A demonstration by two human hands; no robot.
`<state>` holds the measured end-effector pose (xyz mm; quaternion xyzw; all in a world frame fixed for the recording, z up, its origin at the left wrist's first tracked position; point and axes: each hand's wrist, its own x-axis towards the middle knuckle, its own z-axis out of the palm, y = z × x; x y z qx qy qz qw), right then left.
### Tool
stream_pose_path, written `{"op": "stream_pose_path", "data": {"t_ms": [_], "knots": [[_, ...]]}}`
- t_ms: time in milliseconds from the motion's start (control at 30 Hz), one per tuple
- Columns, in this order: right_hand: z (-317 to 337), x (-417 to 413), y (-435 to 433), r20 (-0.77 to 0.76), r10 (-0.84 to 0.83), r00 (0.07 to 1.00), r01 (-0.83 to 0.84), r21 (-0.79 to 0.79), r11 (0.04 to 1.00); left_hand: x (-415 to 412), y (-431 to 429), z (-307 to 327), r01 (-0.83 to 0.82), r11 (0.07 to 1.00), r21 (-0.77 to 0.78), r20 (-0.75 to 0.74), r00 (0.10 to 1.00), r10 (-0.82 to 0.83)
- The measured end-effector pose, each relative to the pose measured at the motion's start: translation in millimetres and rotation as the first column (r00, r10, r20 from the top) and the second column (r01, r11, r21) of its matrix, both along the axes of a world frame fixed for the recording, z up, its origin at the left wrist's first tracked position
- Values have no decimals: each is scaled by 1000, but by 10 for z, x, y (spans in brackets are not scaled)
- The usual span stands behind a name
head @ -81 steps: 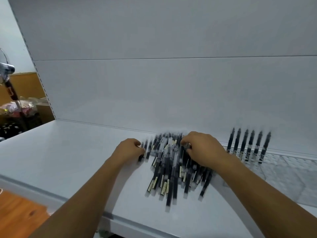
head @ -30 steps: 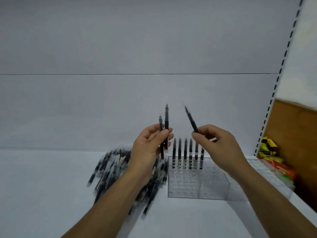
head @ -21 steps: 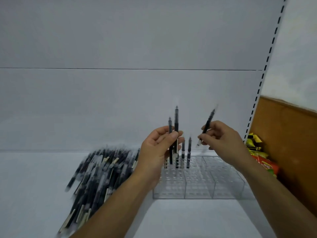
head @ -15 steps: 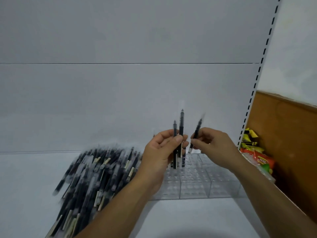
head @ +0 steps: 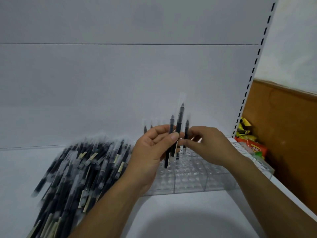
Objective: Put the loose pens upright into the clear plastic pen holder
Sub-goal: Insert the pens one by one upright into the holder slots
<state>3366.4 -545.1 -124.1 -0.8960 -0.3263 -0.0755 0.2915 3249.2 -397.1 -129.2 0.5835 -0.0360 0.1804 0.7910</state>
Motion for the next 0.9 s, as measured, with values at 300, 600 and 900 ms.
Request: {"op": "stream_pose_path", "data": {"t_ms": [300, 600, 900], "knots": [[-1, 4, 6, -6, -60, 998, 60, -47, 997, 1, -10, 14, 17, 1000, 13, -33, 999, -17], [0, -30, -159, -33, -29, 999, 30, 47, 998, 13, -7, 9, 20, 1000, 10, -63, 998, -19], [198, -331, -90, -298, 340, 892, -101, 602, 792, 17, -19, 29, 30, 997, 74, -104, 994, -23]]}}
